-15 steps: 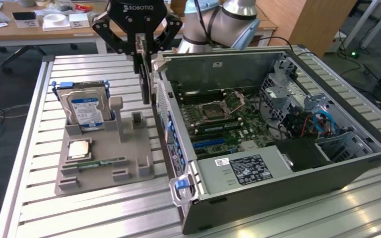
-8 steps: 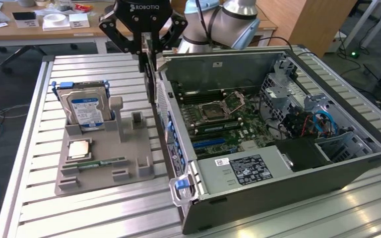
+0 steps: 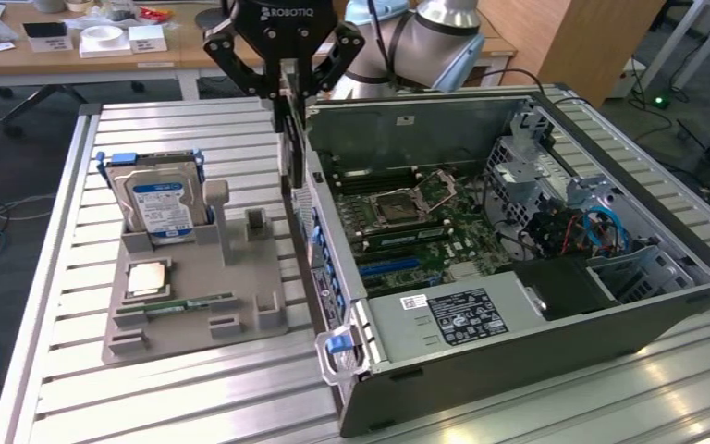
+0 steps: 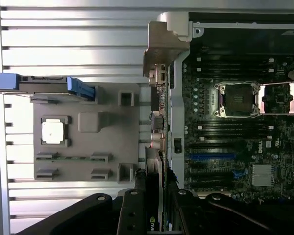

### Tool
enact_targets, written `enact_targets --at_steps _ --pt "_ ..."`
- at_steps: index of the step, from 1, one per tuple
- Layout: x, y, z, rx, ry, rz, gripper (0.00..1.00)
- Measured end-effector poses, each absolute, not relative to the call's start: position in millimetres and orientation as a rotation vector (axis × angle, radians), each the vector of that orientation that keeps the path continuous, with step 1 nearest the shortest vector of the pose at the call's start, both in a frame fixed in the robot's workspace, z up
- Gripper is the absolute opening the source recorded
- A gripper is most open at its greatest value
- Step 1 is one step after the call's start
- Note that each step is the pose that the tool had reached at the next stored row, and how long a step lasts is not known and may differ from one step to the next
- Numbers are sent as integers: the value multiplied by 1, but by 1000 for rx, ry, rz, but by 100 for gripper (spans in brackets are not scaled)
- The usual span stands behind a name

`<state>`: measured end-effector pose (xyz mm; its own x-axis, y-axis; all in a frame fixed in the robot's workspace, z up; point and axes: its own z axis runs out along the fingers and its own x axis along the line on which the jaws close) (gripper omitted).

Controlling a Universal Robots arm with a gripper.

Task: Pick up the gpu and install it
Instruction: 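Pick up the gpu and move the gpu toward the slot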

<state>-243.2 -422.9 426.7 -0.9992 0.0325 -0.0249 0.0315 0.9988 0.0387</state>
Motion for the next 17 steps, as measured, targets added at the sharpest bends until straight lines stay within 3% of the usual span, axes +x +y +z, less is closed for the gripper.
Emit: enact_targets --at_steps 17 --pt "-199 -413 427 47 3115 63 26"
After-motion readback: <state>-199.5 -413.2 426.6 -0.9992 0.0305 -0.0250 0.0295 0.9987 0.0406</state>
